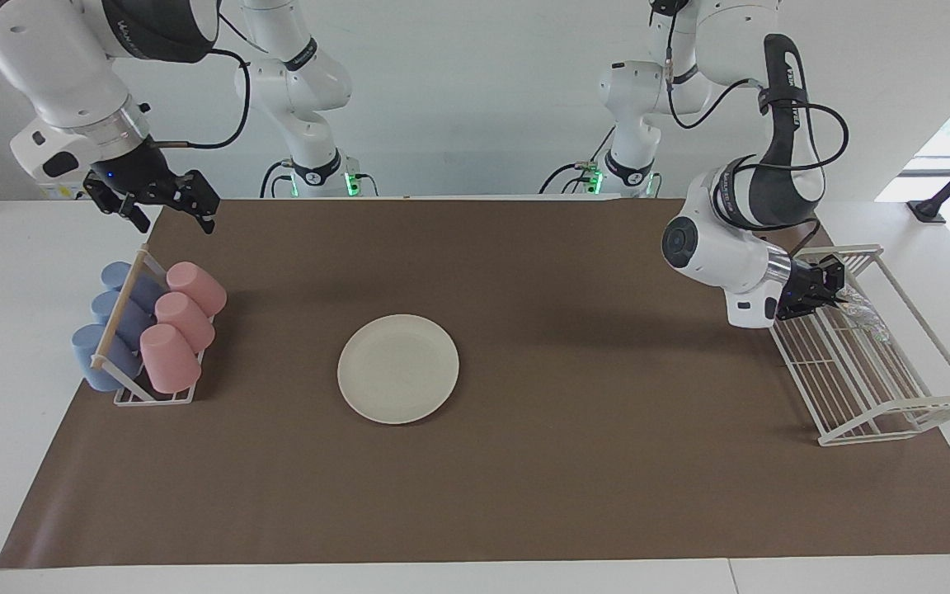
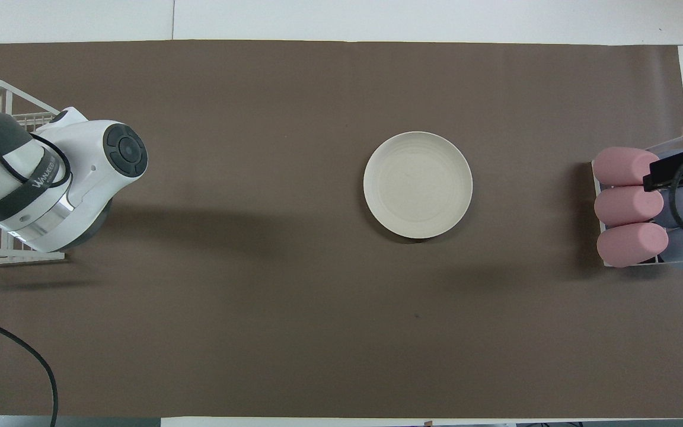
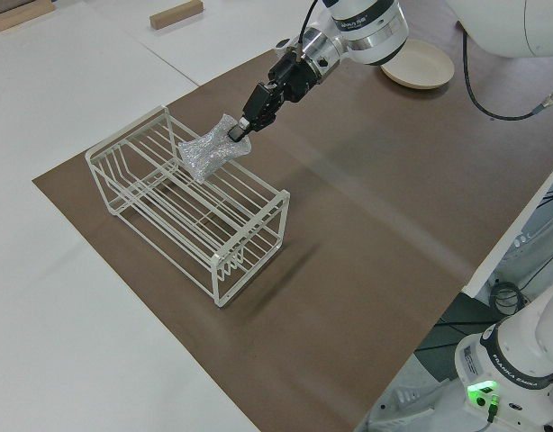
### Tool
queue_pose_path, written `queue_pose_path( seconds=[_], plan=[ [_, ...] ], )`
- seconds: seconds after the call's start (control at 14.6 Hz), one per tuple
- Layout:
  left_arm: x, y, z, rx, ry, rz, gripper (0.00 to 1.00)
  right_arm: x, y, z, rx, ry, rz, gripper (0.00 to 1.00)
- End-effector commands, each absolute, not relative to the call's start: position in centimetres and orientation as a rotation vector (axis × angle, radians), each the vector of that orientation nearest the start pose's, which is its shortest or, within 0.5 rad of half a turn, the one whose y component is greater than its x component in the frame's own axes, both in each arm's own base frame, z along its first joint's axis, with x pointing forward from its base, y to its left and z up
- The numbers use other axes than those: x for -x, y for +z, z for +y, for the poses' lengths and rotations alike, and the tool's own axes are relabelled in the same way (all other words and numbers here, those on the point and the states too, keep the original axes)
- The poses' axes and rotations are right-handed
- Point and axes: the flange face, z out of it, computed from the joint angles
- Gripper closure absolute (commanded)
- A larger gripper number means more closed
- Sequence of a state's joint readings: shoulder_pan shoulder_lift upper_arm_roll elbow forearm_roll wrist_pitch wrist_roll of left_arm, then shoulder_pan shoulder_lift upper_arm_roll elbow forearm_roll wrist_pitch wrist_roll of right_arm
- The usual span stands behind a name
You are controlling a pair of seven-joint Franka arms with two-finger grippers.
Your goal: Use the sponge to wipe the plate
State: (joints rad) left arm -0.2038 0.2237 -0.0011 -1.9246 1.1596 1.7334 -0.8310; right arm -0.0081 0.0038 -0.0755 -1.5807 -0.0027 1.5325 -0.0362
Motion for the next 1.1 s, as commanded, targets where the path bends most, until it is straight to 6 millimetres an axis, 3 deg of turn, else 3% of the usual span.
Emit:
queue_pose_path(
  seconds=[0.0,0.21,0.27,0.34,0.41,0.82,1.03],
  plan=[
    [-58.9,38.8,-3.8,2.002,-0.283,-0.161,1.0,-54.5,61.6,-5.1,3.124,0.061,0.067,0.0],
    [-59.2,38.7,-4.1,2.029,-0.296,-0.161,1.0,-54.5,61.7,-5.0,3.125,0.051,0.067,0.0],
    [-59.2,38.7,-4.2,2.045,-0.295,-0.172,0.8,-54.5,61.7,-5.1,3.125,0.051,0.069,0.0],
    [-59.3,38.7,-4.3,2.057,-0.292,-0.182,0.49,-54.6,61.7,-5.1,3.125,0.054,0.069,0.0],
    [-59.3,38.7,-4.4,2.063,-0.296,-0.182,0.03,-54.6,61.7,-5.1,3.125,0.051,0.072,0.0],
    [-59.7,39.0,-4.3,2.106,-0.308,-0.201,0.0,-54.6,61.8,-4.9,3.125,0.049,0.069,0.0],
    [-60.9,41.3,-5.1,2.179,-0.316,-0.254,0.0,-54.6,61.7,-5.0,3.125,0.054,0.069,0.0]
  ],
)
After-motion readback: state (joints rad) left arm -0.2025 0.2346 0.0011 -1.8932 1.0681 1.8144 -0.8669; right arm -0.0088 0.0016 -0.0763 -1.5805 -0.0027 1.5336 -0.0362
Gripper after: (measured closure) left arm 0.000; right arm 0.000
